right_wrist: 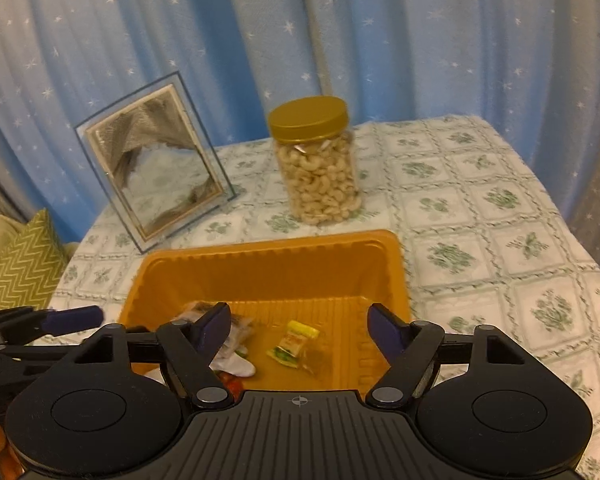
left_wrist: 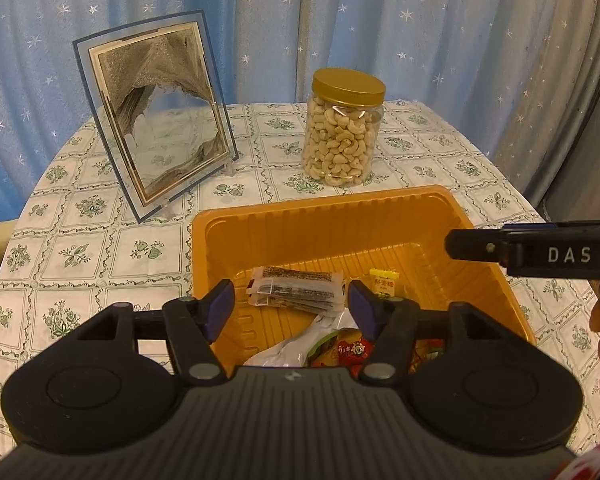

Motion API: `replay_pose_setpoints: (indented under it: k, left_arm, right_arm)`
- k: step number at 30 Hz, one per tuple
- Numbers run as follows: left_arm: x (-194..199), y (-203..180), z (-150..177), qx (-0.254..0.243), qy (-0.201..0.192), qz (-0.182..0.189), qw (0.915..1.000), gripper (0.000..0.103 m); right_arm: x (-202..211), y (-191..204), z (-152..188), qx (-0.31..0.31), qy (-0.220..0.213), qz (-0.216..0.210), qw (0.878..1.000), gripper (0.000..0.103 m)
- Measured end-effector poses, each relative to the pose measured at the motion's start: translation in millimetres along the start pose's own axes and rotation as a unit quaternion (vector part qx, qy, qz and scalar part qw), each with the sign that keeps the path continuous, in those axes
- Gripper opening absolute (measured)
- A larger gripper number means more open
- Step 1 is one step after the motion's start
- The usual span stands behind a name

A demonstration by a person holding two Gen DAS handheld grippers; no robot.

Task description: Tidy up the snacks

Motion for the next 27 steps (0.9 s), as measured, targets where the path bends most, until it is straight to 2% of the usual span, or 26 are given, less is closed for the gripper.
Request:
replay_pose_setpoints:
  k: [2, 12, 14, 21, 27]
  left_arm:
    - [2.6, -1.0, 1.8, 0.0, -0.001, -0.003, 1.0, 0.068]
    - [25.4, -8.7, 9.7, -0.002, -0.015, -0.024, 0.9996, 0.09]
    - [32.3, -11.2, 12.6, -0.001, -0.017, -0.029, 0.9995, 0.098]
    - [61.9, -17.0, 24.5, 0.016, -0.018, -0.029, 0.9993, 0.103]
    - [90.9, -22.3, 35.0, 0.029, -0.025, -0.028, 0.9989, 0.103]
  right_arm:
    - [3.2, -4.3, 1.8, -0.003, 0.001, 0.003, 1.0, 0.075]
    - [29.6, -15.0, 8.6, -0.017, 0.003, 0.019, 1.0, 0.075]
    - [36.8, -13.9, 10.3, -0.016, 0.003, 0.02, 1.0, 0.075]
    - [65.1, -7.9, 22.7, -0.017, 0.005, 0.02, 1.0, 0.075]
    - [90.5, -1.2, 40.7, -0.014, 0.014, 0.023, 1.0, 0.076]
Point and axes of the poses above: each gripper's, at about its wrist camera, not at the fingertips, and x roughly against the way its jaws point, y to its left, z to its underside, the point moved 6 cm from there along -x, roughly the way its jaws point, and after that the axes turned 8 degrees about x, right-handed, at the moved point
